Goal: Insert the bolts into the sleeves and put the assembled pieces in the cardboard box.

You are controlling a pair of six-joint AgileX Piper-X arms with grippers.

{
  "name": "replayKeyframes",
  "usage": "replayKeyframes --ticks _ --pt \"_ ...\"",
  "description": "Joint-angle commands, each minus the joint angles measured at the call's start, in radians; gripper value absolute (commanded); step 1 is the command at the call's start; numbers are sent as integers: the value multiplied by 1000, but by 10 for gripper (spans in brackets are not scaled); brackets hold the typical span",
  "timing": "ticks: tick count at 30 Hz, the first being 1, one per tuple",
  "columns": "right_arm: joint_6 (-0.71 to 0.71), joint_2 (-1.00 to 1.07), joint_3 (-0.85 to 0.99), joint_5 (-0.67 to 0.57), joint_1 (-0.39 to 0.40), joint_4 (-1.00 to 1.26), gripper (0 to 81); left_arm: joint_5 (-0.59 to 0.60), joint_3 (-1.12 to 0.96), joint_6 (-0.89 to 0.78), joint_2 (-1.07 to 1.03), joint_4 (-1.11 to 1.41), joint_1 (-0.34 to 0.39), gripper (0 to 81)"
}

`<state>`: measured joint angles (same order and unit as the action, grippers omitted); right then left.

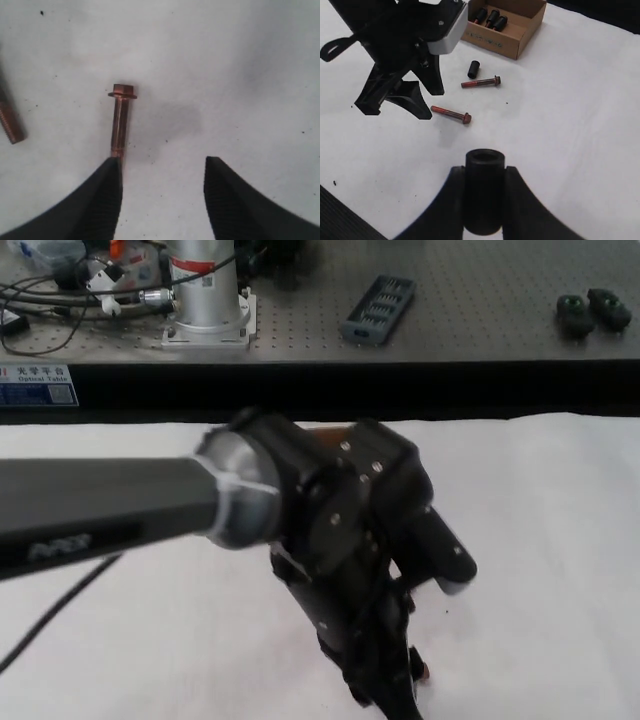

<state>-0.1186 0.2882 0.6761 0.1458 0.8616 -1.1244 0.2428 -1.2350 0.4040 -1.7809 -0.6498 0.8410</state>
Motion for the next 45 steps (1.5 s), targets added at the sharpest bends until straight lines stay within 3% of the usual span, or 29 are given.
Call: replayKeyframes --ticks 1,21,35,38,42,45 --pt "-1 -9 3 2 -3 -10 32 -67 -12 9 -42 -10 12 302" --pt "-1 -9 3 2 -3 -15 32 -82 -243 87 -236 -95 12 285" --pt "-1 -9 3 2 -3 -37 32 -82 -247 89 -304 -98 12 281" --pt "-1 -9 3 2 -3 -37 32 -82 -247 89 -304 -91 12 202" --pt "-1 -9 3 2 -3 -37 32 -82 -247 89 -304 -92 12 11" --pt "-1 -9 3 2 -3 -37 32 -82 -247 88 -300 -92 12 4"
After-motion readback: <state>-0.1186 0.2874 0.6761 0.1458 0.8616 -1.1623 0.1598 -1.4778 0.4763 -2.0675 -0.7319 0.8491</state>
